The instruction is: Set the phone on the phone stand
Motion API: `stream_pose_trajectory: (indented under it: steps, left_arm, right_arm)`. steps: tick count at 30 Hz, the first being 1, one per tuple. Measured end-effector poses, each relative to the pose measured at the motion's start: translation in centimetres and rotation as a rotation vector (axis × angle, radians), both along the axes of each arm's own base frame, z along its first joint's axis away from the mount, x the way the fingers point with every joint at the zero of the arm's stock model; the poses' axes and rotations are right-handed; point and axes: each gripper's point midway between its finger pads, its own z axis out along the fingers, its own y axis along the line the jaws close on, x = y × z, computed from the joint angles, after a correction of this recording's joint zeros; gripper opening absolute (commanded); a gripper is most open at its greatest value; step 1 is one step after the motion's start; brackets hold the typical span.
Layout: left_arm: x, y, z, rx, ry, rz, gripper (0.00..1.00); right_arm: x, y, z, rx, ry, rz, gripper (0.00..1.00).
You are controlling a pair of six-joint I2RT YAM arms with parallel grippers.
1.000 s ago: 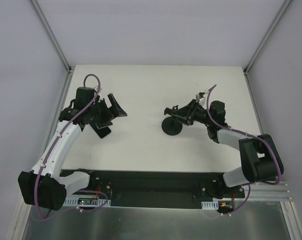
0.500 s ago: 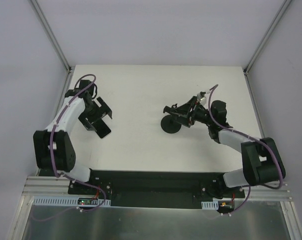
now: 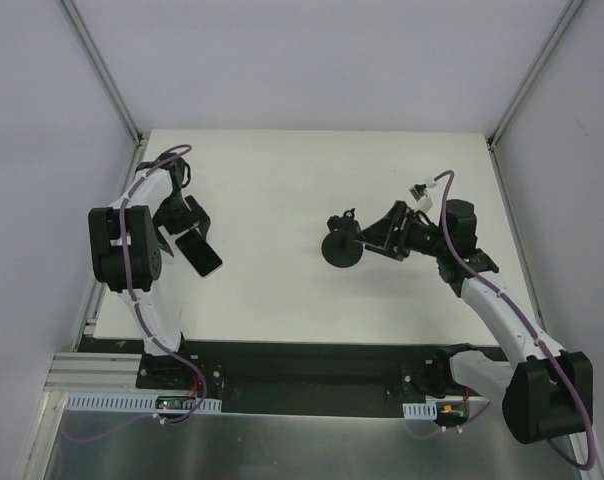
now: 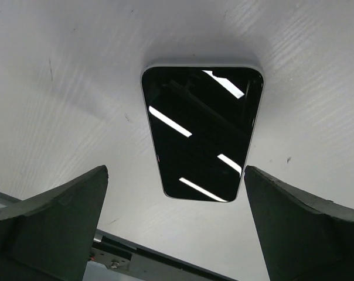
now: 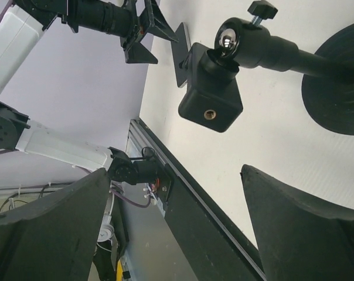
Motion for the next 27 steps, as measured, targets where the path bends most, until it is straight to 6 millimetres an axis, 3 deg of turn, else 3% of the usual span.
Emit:
stream_pose_trajectory:
  steps: [18, 27]
  left_arm:
    - [2.2, 0.2, -3.2, -0.010, -0.017, -0.051, 0.99]
    - [1.7, -0.2, -3.9, -0.046, -0.061, 0.036, 0.94]
  right_arm:
    - [-1.0, -2.1, -1.4, -0.088, 0.025, -0.052, 0.96]
    - [-0.8, -3.1, -1.5, -0.150, 0.019, -0.100, 0.96]
